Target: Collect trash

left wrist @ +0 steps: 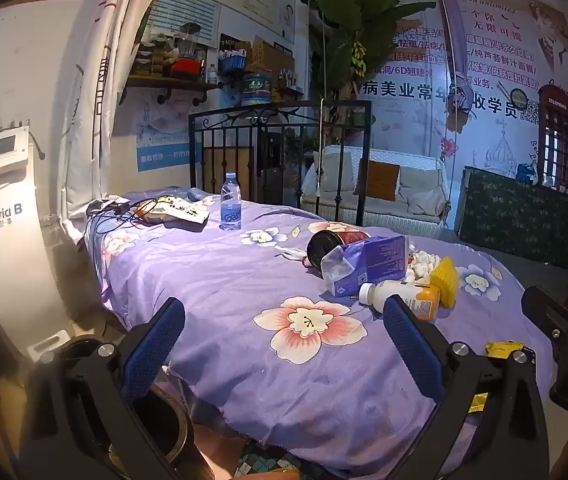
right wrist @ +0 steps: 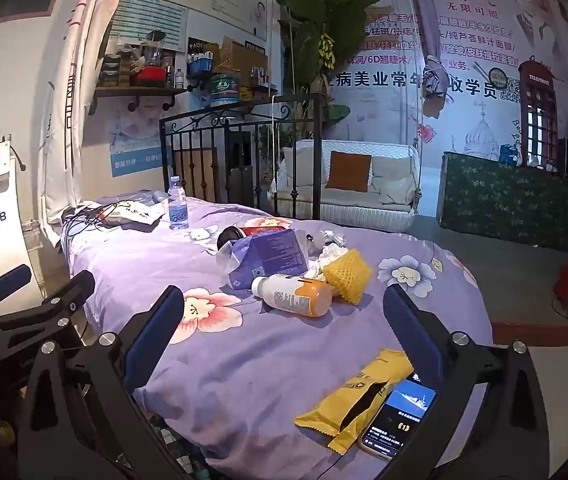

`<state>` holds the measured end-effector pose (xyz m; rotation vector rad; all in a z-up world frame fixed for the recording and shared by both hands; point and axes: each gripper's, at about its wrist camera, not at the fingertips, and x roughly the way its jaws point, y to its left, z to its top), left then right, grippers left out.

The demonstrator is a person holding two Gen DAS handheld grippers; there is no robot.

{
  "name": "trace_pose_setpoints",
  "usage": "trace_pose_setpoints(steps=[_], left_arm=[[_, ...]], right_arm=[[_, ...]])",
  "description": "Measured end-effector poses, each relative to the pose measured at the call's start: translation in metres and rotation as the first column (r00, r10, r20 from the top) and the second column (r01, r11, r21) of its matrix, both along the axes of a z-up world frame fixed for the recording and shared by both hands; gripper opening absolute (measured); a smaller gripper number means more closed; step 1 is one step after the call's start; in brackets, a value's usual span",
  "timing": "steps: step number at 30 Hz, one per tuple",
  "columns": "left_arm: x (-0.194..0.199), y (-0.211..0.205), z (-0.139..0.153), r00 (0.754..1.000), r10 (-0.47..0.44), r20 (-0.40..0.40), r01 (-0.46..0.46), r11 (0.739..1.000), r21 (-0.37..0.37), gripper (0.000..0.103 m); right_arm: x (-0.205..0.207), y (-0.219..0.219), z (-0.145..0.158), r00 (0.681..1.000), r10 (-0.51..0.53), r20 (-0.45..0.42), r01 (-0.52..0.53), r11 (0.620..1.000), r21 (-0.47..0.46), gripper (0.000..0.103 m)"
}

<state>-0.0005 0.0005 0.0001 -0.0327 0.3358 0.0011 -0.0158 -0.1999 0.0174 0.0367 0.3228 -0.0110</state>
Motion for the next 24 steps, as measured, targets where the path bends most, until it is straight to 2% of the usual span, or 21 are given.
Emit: trace_pose_setpoints(steps=[6,9,24], left_arm=[[0.0007,0.0007,0.0002,1.0,-0.003,-0.014,0.004,1.0,0.011,0.098],[0.0026,0.0011,0.0014,1.0,-0.005,-0.016,0.006,1.0,0.014,0.098],[0.0016,-0.0051,0.0,1.0,-0.016,-0.01,0.016,1.0,0.026,0.098]], right_arm=[[0.0004,-0.0086,0.0013,1.0,-0.01,0.008,0.01,1.0,0.027,0.098],[0.0048,-0.0016,-0.0027,1.0,0.0,-0.009,0.0,1.0,0.005,0.098],[0.0075,-0.0037,-0.0035,1.0,0.0,-0.009,0.001,1.0,0.024,0.098]])
